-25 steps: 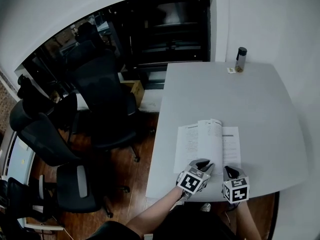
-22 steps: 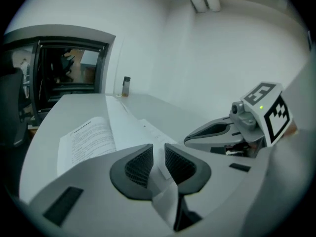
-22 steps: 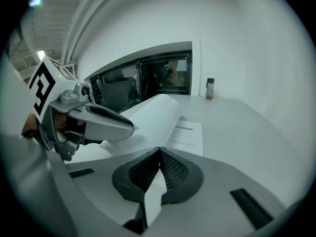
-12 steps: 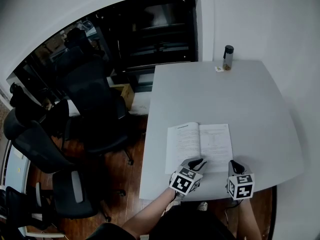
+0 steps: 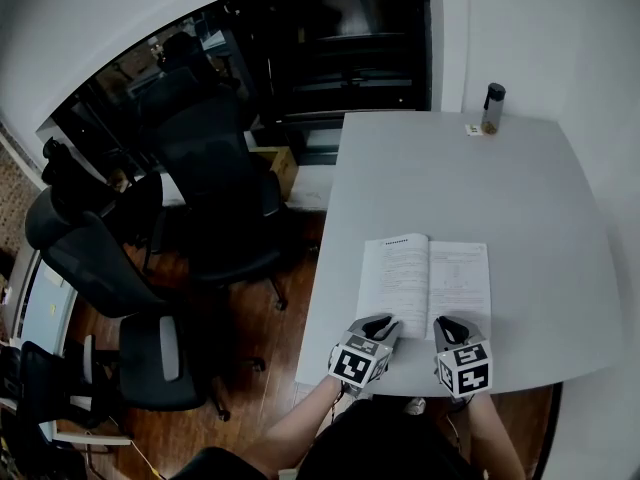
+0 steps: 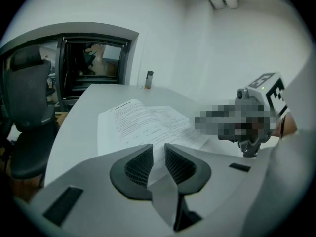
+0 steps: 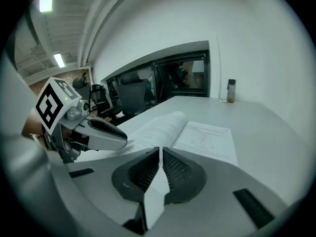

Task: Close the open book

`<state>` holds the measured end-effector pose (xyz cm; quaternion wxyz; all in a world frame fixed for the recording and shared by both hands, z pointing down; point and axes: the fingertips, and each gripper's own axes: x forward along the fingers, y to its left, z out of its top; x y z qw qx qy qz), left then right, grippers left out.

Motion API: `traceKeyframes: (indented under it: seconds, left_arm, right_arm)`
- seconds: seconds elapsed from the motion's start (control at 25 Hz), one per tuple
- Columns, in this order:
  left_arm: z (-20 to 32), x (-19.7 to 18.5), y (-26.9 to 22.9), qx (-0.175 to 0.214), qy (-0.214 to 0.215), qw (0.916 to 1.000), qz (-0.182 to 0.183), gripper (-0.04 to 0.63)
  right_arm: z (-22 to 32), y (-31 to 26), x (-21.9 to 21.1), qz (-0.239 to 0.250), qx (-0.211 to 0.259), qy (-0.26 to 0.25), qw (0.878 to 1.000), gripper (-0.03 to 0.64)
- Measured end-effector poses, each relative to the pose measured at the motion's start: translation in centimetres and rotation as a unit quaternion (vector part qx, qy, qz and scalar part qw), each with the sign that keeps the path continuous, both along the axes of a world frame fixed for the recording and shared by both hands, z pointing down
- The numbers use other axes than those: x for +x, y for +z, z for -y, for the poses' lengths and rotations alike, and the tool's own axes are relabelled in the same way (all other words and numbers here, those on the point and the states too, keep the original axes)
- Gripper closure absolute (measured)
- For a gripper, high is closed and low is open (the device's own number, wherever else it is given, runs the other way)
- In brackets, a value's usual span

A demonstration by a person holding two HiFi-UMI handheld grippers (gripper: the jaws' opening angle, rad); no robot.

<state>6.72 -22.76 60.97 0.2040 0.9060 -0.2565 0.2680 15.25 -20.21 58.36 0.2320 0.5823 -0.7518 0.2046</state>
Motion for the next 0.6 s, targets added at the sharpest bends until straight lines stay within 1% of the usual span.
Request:
traceKeyframes:
  seconds: [0.08, 0.12, 0.16, 0.2, 0.24, 0.28, 0.32, 0.36, 0.48, 0.56, 0.6]
  left_arm:
    - [0.2, -1.5, 0.4, -0.003, -0.017, 0.9998, 0.005, 0.518]
    - [0.2, -2.3, 0.6, -0.005, -0.025, 0.9996, 0.008, 0.520]
    - [0.2, -3.0, 0.7, -0.007, -0.032, 0.9994, 0.009, 0.519]
    - [0.3, -3.7, 0.9, -0.009, -0.039, 0.9991, 0.011, 0.520]
    - [0.3, -4.3, 1.0, -0.010, -0.045, 0.9989, 0.012, 0.520]
    - [0.3, -4.8, 1.0, -0.012, -0.050, 0.9986, 0.013, 0.519]
    - [0.3, -5.2, 1.1, -0.013, -0.055, 0.9983, 0.014, 0.520]
    - [0.4, -5.6, 1.2, -0.014, -0.058, 0.9981, 0.014, 0.519]
    - [0.4, -6.6, 1.4, -0.017, -0.064, 0.9977, 0.015, 0.518]
    - [0.5, -6.9, 1.6, -0.019, -0.066, 0.9976, 0.015, 0.520]
    - [0.6, -7.0, 1.7, -0.019, -0.065, 0.9976, 0.015, 0.518]
  right_arm:
    - [0.8, 0.4, -2.2, -0.002, -0.001, -0.026, 1.000, 0.609]
    - [1.1, 0.7, -3.2, -0.003, -0.002, -0.035, 0.999, 0.562]
    - [1.4, 1.0, -4.0, -0.003, -0.004, -0.041, 0.999, 0.497]
    - [1.7, 1.4, -4.8, -0.002, -0.008, -0.043, 0.999, 0.454]
    - [2.0, 1.7, -5.3, 0.000, -0.012, -0.040, 0.999, 0.382]
    - [2.3, 2.1, -5.7, 0.001, -0.016, -0.035, 0.999, 0.332]
    - [2.6, 2.6, -6.0, 0.001, -0.021, -0.028, 0.999, 0.288]
    - [2.9, 3.1, -6.1, -0.002, -0.026, -0.021, 0.999, 0.263]
    - [3.4, 4.1, -6.1, -0.041, -0.038, -0.008, 0.998, 0.255]
    - [3.6, 4.5, -5.8, -0.074, -0.047, -0.012, 0.996, 0.255]
    - [3.7, 4.8, -5.5, -0.083, -0.053, -0.013, 0.995, 0.256]
